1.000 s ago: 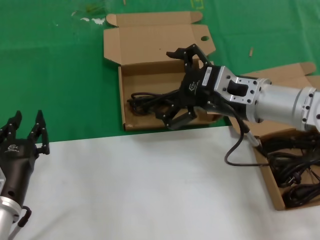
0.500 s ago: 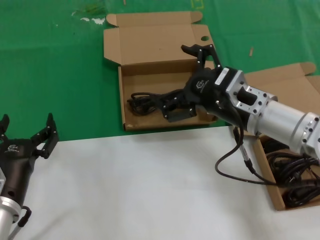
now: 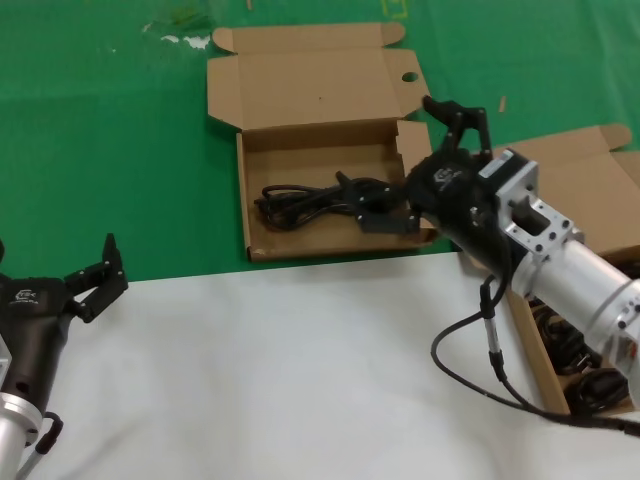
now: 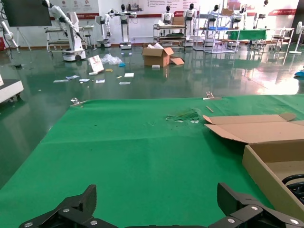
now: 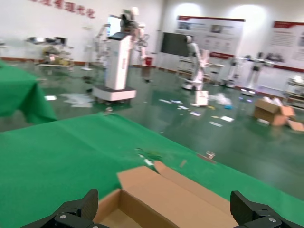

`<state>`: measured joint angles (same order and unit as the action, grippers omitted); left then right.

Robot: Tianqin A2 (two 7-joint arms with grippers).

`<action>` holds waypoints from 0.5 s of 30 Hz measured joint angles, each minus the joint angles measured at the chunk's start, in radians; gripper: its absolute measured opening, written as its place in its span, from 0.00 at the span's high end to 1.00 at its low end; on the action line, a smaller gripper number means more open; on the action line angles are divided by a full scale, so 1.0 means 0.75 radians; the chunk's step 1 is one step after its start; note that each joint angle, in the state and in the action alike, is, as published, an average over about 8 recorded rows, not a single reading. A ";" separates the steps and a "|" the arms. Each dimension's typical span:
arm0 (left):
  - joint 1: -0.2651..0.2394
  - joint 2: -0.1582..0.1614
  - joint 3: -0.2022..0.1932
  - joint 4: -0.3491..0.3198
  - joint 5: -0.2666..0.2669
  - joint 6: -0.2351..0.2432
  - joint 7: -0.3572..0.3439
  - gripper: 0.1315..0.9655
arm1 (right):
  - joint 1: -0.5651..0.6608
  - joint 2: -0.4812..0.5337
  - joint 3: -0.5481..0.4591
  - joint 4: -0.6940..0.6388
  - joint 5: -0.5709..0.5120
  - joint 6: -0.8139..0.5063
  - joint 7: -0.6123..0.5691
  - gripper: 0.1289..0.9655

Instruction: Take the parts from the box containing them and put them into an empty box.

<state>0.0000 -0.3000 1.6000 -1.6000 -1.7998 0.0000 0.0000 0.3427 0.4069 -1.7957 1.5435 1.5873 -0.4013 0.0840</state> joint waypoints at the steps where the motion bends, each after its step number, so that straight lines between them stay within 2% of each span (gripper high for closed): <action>1: 0.000 0.000 0.000 0.000 0.000 0.000 0.000 0.15 | -0.015 -0.005 0.009 0.002 0.009 0.018 -0.004 0.00; 9: 0.000 0.000 0.000 0.000 0.000 0.000 0.000 0.03 | -0.135 -0.042 0.077 0.022 0.084 0.158 -0.033 0.00; 15: 0.000 0.000 0.000 0.000 0.000 0.000 0.000 0.03 | -0.224 -0.070 0.128 0.037 0.139 0.263 -0.055 0.00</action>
<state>0.0000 -0.3000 1.6000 -1.6000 -1.8000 0.0000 0.0000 0.1743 0.3543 -1.6995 1.5712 1.6918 -0.2043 0.0428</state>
